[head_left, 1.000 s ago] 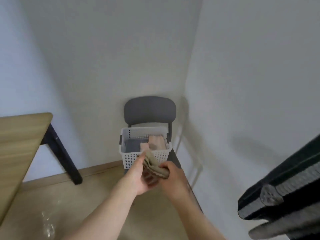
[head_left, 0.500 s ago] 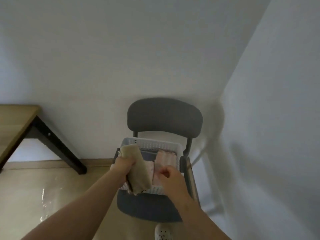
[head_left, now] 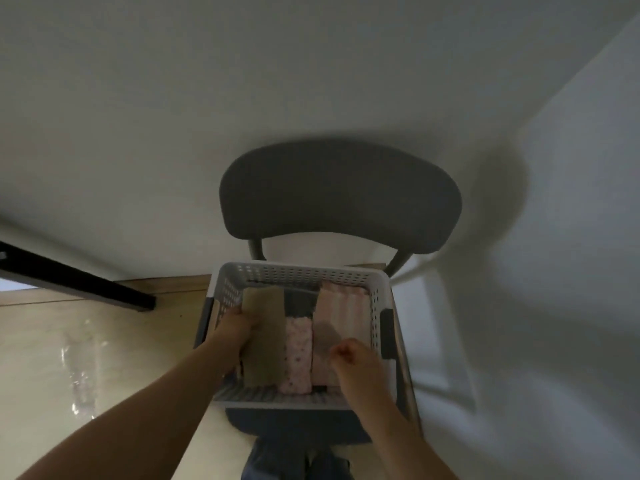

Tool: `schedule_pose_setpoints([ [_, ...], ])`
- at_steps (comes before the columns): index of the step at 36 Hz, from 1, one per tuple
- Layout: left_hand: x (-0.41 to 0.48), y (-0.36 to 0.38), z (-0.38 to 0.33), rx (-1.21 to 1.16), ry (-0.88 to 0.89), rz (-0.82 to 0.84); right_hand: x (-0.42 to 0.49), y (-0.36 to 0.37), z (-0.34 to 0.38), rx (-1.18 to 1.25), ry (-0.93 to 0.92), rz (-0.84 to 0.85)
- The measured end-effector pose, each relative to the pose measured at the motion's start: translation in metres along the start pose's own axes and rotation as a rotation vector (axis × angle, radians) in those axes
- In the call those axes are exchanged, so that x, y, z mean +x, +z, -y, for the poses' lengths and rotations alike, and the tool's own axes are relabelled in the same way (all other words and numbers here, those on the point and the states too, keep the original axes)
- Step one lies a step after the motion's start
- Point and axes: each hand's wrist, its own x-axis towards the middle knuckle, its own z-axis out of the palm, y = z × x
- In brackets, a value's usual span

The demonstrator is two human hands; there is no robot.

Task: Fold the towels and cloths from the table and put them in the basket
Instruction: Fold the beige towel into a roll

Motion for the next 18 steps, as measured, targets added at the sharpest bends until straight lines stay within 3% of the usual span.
schedule_pose_setpoints([
  [6, 0.029, 0.002, 0.013, 0.035, -0.100, -0.052, 0.017, 0.019, 0.002, 0.050, 0.068, 0.052],
  [11, 0.042, 0.005, 0.019, 0.193, -0.032, 0.005, 0.024, 0.028, 0.000, 0.069, 0.127, 0.059],
  [13, 0.040, 0.006, 0.019, 0.363, 0.053, -0.024, 0.026, 0.030, -0.001, 0.058, 0.135, 0.063],
  [18, 0.016, 0.013, 0.024, 0.829, 0.472, -0.241, 0.030, 0.034, -0.004, 0.062, 0.162, 0.055],
])
